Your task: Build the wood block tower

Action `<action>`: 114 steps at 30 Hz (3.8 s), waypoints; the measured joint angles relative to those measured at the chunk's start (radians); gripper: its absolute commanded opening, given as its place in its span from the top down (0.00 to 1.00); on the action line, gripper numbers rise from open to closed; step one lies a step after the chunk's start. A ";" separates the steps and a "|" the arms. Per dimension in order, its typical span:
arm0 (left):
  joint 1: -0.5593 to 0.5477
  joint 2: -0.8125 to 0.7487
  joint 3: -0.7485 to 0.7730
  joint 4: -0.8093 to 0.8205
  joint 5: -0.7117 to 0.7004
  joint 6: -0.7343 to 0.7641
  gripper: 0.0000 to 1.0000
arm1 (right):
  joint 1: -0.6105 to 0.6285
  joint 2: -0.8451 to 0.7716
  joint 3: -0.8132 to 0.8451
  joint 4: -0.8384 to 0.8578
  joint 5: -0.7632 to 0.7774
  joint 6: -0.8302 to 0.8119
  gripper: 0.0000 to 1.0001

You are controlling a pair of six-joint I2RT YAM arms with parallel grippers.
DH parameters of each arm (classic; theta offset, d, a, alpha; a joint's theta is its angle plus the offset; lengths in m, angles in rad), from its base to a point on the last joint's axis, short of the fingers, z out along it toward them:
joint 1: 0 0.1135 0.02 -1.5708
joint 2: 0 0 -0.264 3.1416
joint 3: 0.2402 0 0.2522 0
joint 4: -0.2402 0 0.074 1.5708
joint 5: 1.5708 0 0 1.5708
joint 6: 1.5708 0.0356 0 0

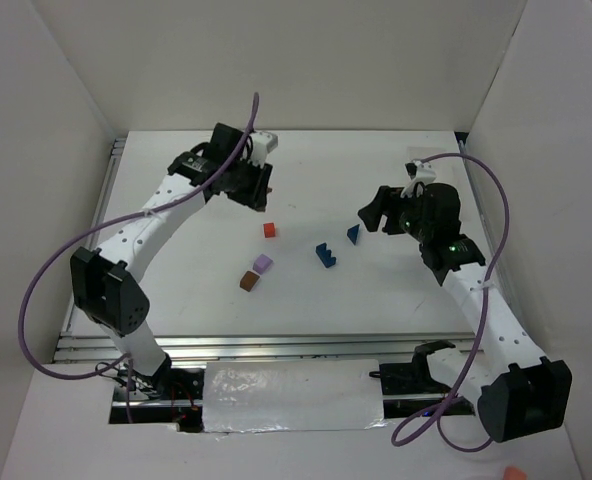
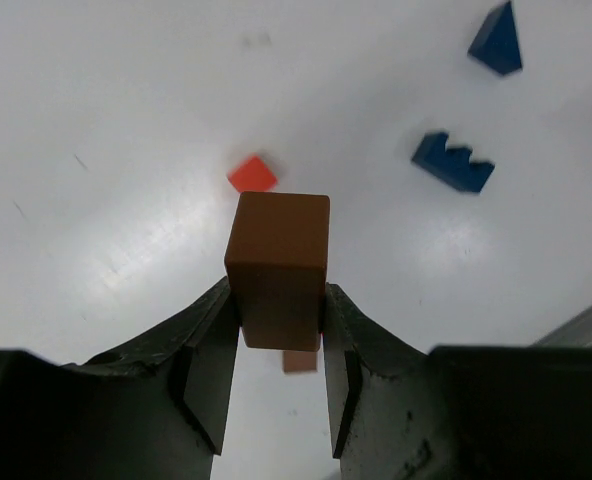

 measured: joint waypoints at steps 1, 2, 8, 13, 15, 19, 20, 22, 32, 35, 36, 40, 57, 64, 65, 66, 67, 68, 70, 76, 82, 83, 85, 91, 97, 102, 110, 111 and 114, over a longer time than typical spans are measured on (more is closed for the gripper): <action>-0.014 -0.025 -0.056 -0.015 -0.028 -0.013 0.93 | -0.016 0.001 0.000 -0.002 -0.006 0.000 0.23; -0.032 -0.037 -0.095 -0.029 -0.044 -0.029 0.94 | -0.030 0.003 0.000 -0.003 -0.014 0.000 0.23; -0.113 -0.034 -0.256 -0.069 -0.113 -0.130 0.94 | -0.092 0.035 -0.010 -0.005 -0.068 0.008 0.24; -0.113 -0.039 -0.384 -0.080 -0.148 -0.156 0.89 | -0.118 0.063 -0.017 -0.003 -0.109 0.015 0.24; -0.117 -0.034 -0.397 -0.102 -0.168 -0.156 0.92 | -0.121 0.079 -0.017 -0.003 -0.115 0.015 0.24; -0.125 -0.019 -0.390 -0.106 -0.195 -0.156 0.92 | -0.127 0.094 -0.018 -0.004 -0.121 0.015 0.24; -0.127 -0.014 -0.389 -0.106 -0.198 -0.155 0.91 | -0.130 0.094 -0.018 -0.004 -0.121 0.015 0.24; -0.132 -0.005 -0.388 -0.111 -0.206 -0.155 0.89 | -0.132 0.095 -0.018 -0.004 -0.121 0.015 0.24; -0.203 0.020 -0.386 -0.148 -0.299 -0.152 0.89 | -0.133 0.131 -0.018 -0.005 -0.130 0.015 0.25; -0.207 0.024 -0.386 -0.146 -0.299 -0.152 0.89 | -0.133 0.131 -0.018 -0.005 -0.130 0.015 0.25; -0.207 0.027 -0.386 -0.145 -0.299 -0.152 0.89 | -0.133 0.131 -0.018 -0.005 -0.130 0.015 0.25; -0.207 0.059 -0.386 -0.143 -0.311 -0.153 0.89 | -0.133 0.131 -0.018 -0.006 -0.130 0.015 0.25; -0.206 0.116 -0.374 -0.143 -0.324 -0.152 0.90 | -0.135 0.131 -0.018 -0.006 -0.130 0.016 0.25; -0.206 0.121 -0.336 -0.153 -0.312 -0.132 0.86 | -0.139 0.131 -0.018 -0.006 -0.131 0.016 0.25; -0.206 0.123 -0.328 -0.158 -0.307 -0.128 0.84 | -0.139 0.131 -0.018 -0.006 -0.131 0.015 0.25; -0.206 0.125 -0.321 -0.161 -0.304 -0.126 0.84 | -0.139 0.131 -0.018 -0.006 -0.131 0.015 0.26; -0.206 0.128 -0.317 -0.162 -0.299 -0.125 0.84 | -0.139 0.131 -0.018 -0.006 -0.131 0.015 0.26; -0.206 0.132 -0.315 -0.163 -0.294 -0.124 0.84 | -0.139 0.131 -0.018 -0.006 -0.131 0.016 0.26; -0.206 0.140 -0.315 -0.166 -0.290 -0.124 0.85 | -0.140 0.131 -0.018 -0.006 -0.131 0.016 0.26; -0.206 0.164 -0.315 -0.182 -0.286 -0.124 0.84 | -0.140 0.131 -0.018 -0.007 -0.131 0.016 0.26; -0.206 0.170 -0.315 -0.189 -0.287 -0.125 0.85 | -0.140 0.138 -0.018 -0.007 -0.131 0.015 0.26; -0.206 0.172 -0.315 -0.188 -0.288 -0.125 0.85 | -0.140 0.139 -0.018 -0.008 -0.131 0.015 0.26; -0.206 0.174 -0.315 -0.189 -0.290 -0.125 0.85 | -0.140 0.140 -0.018 -0.008 -0.131 0.015 0.26; -0.206 0.181 -0.306 -0.193 -0.293 -0.125 0.84 | -0.140 0.149 -0.018 -0.008 -0.134 0.015 0.27; -0.207 0.185 -0.303 -0.194 -0.299 -0.125 0.81 | -0.140 0.157 -0.018 -0.013 -0.135 0.015 0.27; -0.207 0.184 -0.303 -0.194 -0.300 -0.124 0.76 | -0.140 0.157 -0.018 -0.015 -0.138 0.014 0.27; -0.207 0.185 -0.303 -0.194 -0.300 -0.124 0.69 | -0.140 0.157 -0.018 -0.018 -0.142 0.013 0.27; -0.207 0.185 -0.303 -0.194 -0.300 -0.124 0.69 | -0.140 0.157 -0.018 -0.018 -0.143 0.012 0.27; -0.207 0.185 -0.303 -0.194 -0.300 -0.124 0.67 | -0.140 0.157 -0.018 -0.019 -0.146 0.011 0.28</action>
